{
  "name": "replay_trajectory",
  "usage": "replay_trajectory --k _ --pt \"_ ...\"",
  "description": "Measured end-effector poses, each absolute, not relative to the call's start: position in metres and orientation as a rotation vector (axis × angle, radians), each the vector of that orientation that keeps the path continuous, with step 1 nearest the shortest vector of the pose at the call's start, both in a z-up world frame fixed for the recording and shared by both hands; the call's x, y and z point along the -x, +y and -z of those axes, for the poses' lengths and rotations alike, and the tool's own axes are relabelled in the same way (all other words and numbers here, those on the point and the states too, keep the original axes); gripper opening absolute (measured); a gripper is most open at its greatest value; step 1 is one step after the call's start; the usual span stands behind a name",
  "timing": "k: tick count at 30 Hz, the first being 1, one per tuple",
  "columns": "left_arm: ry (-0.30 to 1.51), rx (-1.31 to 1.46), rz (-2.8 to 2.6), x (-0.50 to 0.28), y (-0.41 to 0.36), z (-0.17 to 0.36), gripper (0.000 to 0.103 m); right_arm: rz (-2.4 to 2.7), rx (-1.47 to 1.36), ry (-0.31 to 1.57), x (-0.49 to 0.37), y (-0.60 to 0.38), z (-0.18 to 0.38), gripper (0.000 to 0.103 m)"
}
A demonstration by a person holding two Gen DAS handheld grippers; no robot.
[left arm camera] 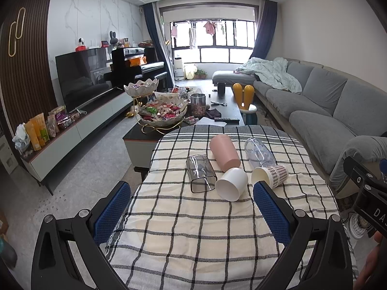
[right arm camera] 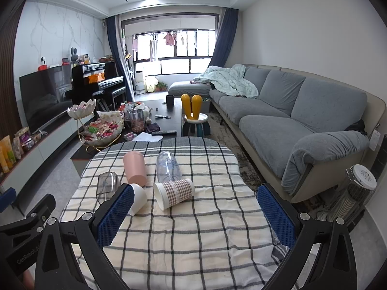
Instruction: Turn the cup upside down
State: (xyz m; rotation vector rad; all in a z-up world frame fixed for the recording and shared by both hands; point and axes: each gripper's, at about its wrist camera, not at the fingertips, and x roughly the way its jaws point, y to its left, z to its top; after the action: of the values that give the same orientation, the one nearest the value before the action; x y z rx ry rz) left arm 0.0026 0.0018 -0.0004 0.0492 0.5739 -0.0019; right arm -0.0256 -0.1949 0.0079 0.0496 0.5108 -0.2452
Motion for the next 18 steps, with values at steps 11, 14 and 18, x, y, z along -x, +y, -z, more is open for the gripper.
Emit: replay_trajectory --k 11,14,18 --pt "0.570 -0.053 0.001 -0.0021 0.0016 0.0011 0.103 0.246 -0.050 0.511 0.0253 -0.1947 -0.0074 0.102" --pt "0.570 -0.053 0.002 -0.0022 0.0018 0.0011 0.103 0.245 -0.050 0.511 0.0255 -0.1947 -0.0075 0.102" --pt "0.569 -0.055 0.000 -0.0024 0.0019 0.0010 0.103 0.245 -0.049 0.511 0.0254 -0.1948 -0.0072 0.102"
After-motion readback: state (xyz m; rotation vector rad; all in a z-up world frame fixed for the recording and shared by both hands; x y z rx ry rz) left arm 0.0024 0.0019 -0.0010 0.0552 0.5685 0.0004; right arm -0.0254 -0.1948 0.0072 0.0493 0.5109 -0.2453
